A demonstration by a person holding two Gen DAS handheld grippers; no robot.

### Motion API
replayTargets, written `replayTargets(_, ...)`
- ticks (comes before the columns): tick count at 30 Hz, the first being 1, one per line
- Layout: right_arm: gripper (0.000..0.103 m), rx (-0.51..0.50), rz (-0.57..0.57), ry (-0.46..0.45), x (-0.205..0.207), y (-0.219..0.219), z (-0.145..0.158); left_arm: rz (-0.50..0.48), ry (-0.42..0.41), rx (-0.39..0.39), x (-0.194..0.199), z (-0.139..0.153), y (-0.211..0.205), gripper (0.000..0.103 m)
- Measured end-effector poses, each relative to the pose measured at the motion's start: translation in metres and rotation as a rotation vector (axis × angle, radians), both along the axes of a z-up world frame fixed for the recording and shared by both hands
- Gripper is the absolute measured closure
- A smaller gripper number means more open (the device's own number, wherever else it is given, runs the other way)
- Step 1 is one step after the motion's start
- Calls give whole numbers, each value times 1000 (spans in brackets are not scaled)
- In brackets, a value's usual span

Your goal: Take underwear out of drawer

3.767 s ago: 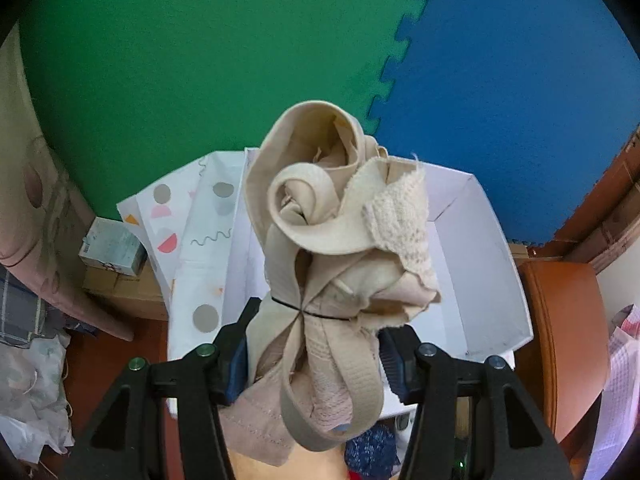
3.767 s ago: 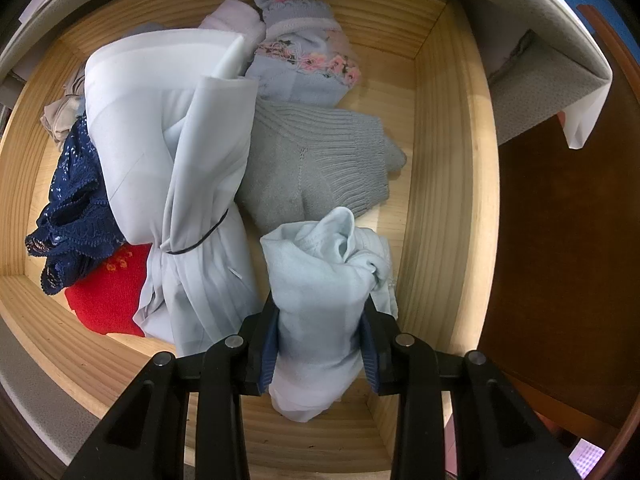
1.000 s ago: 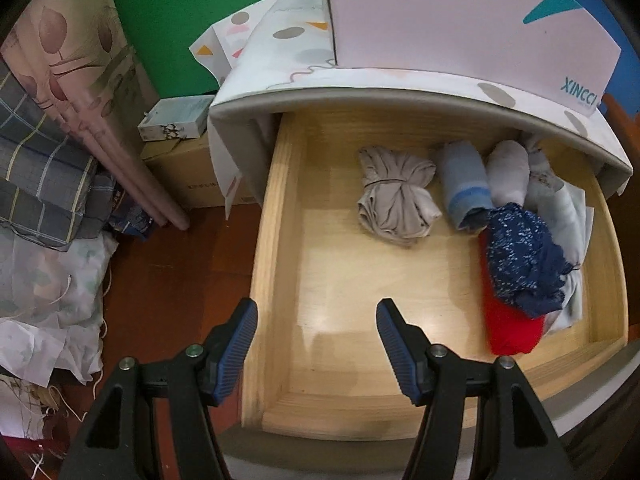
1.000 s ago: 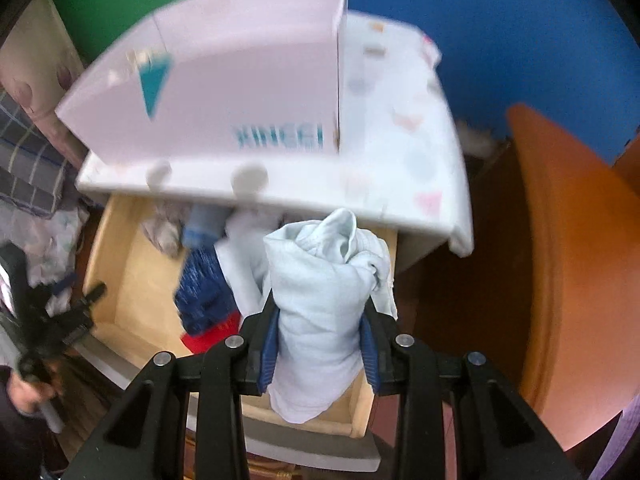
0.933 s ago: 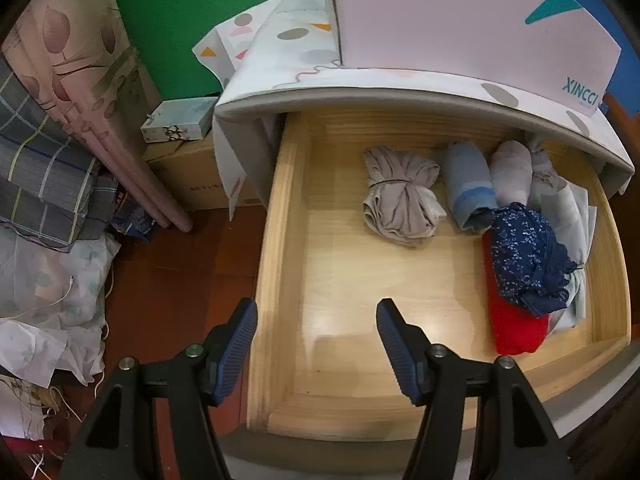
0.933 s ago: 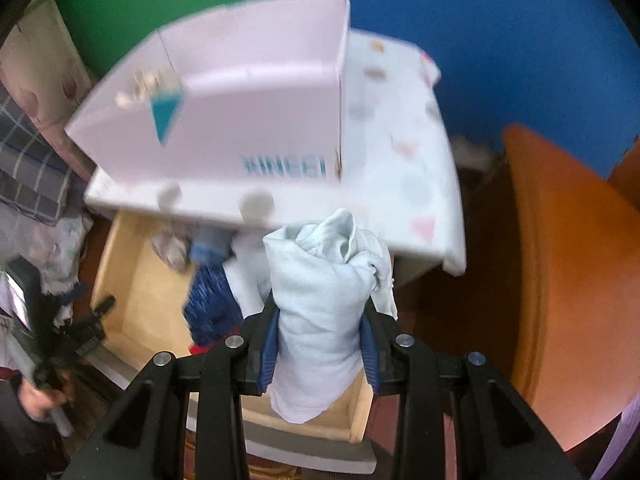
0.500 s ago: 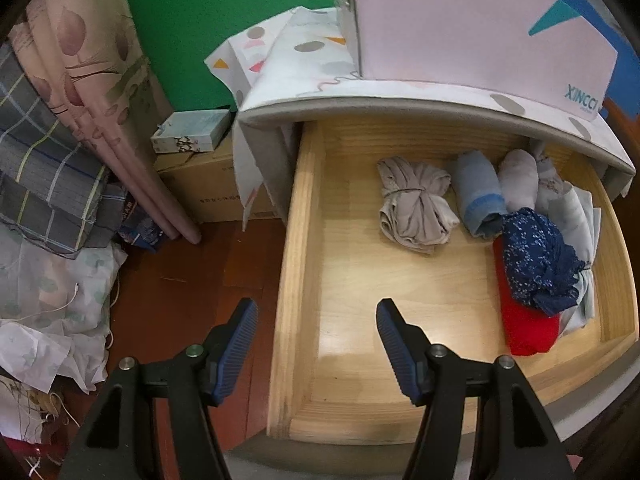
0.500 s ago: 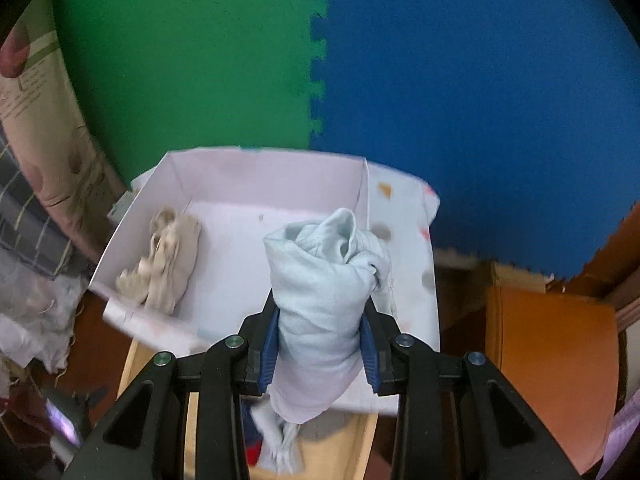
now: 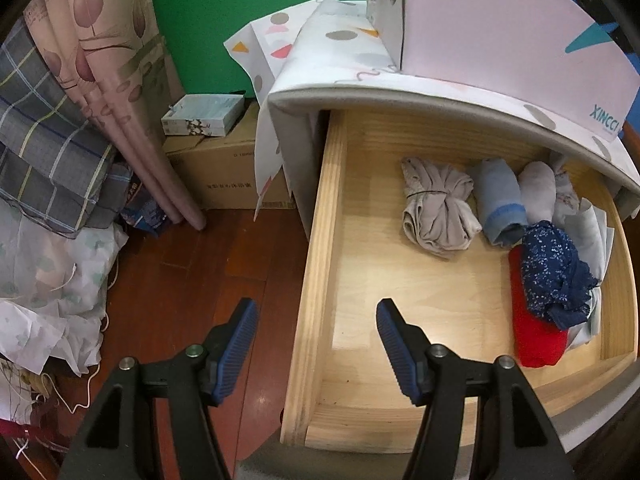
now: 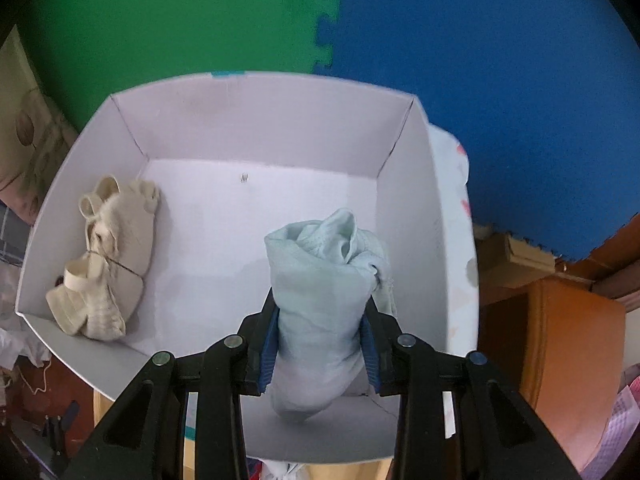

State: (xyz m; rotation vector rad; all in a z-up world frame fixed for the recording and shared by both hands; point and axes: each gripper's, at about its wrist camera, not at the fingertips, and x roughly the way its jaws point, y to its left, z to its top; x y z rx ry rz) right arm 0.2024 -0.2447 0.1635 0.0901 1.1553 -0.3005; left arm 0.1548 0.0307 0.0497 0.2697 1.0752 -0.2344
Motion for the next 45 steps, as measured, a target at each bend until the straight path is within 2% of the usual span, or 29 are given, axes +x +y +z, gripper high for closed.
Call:
replayTargets(5, 64, -7, 13, 24, -1, 3, -9, 7, 13, 4, 1, -4, -3, 40)
replayTargets(7, 52, -32, 31, 11, -3, 9, -6, 5, 21, 7, 1, -6, -4, 40)
replayTargets(8, 41, -36, 33, -4, -7, 9, -1, 7, 23, 7, 0, -7, -4, 40)
replayTargets(9, 36, -40, 38, -28, -9, 11, 3, 8, 24, 6, 0, -7, -4, 40)
replayTargets(12, 36, -43, 57, -103, -28, 17, 27, 8, 38, 8, -2, -10, -6, 40)
replayTargets(15, 36, -4, 72, -154, -60, 21, 47, 2, 45, 7, -7, -10, -7, 40)
replayTargets(20, 36, 24, 108, -129, -123, 28, 49, -19, 47, 10, -17, -9, -12, 40)
replayTargets(23, 37, 34, 117, -68, -151, 33, 26, -40, 49, 32, -24, -9, -16, 40)
replayTargets(25, 38, 44, 118, -9, -167, 36, -1, -55, 48, 42, -28, -9, -19, 40)
replayTargets(28, 48, 86, 112, 84, -181, 39, -52, -60, 44, 51, -31, -9, -20, 40)
replayTargets(30, 57, 122, 112, 122, -185, 42, -76, -59, 48, 55, -31, -10, -21, 40)
replayTargets(33, 58, 155, 116, 179, -184, 52, -115, -55, 54, 65, -29, -12, -20, 40)
replayTargets(37, 60, 159, 114, 203, -173, 62, -146, -50, 63, 68, -26, -14, -19, 40)
replayTargets(45, 60, 159, 110, 231, -146, 72, -180, -45, 82, 67, -17, -17, -23, 40)
